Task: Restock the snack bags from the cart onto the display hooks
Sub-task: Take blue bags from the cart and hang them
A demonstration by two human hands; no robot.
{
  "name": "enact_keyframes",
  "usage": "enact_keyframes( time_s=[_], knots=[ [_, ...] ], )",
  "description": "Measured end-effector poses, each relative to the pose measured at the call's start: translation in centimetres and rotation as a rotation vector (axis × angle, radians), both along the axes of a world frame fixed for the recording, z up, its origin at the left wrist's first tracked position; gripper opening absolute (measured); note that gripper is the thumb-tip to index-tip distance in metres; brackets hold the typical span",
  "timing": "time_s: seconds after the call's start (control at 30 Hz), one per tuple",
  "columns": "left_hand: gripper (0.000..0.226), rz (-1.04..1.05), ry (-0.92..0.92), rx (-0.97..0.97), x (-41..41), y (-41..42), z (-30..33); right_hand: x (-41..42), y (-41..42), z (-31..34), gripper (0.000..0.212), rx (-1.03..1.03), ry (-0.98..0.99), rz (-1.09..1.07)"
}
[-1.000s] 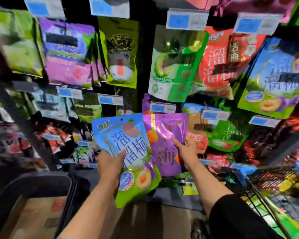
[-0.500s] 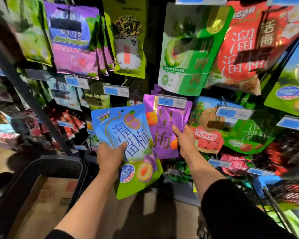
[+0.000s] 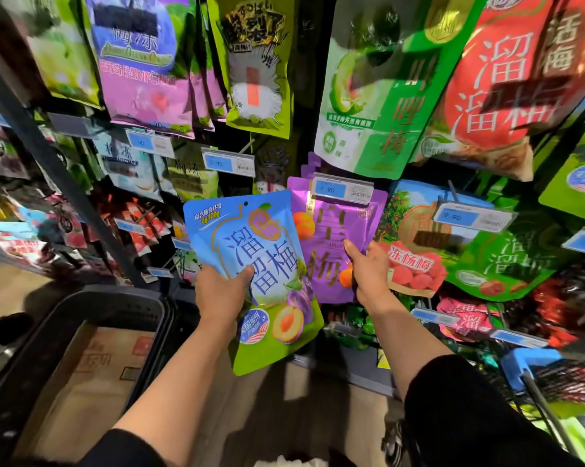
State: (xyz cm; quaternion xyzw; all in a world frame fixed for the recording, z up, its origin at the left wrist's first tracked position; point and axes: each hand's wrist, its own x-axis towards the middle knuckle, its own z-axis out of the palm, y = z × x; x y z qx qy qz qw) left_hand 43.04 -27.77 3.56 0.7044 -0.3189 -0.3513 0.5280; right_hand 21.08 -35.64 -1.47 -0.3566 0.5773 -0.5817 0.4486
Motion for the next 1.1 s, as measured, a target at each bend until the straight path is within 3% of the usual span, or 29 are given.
enact_keyframes(
  time_s=[0.23,0.33,0.43,0.67,0.8,0.93,1.03,1.1],
  knots=[
    [0.025,-0.02,0.015,0.034,-0.5,-0.6,-0.5,0.4,-0.6,-0.8,0.018,-0.005,0.021,-0.059],
    [0.024,-0.032,0.037,0.035,-0.8,-0.8,-0.7,0.7,-1.3,-1.2,0.028,0.01,0.035,-0.093],
    [0.029,-0.036,0.07,0.039,-0.9,-1.0,-0.8,1.2,-2.1,-1.2,0.017,0.036,0.014,-0.083],
    [0.027,-0.06,0.108,0.068,-1.0,-1.9,-1.7,1.0,-1.9,-2.8,0.031,0.021,0.078,-0.196],
    [0.028,-0.09,0.11,0.064,-1.2,-2.3,-1.9,0.4,-0.9,-2.6,0.023,0.002,0.118,-0.128],
    [0.052,-0.076,0.151,0.041,-0.9,-2.8,-2.0,0.3,-0.3,-1.8,0.017,0.032,0.106,-0.076],
    [0.03,-0.064,0.173,0.023,-0.6,-2.8,-1.1,-0.1,0.1,-1.8,0.025,0.049,0.142,-0.06],
    [0.033,-0.068,0.196,-0.029,-0.3,-3.0,-1.0,-0.1,0.5,-1.7,0.02,0.033,0.131,-0.043]
  ],
)
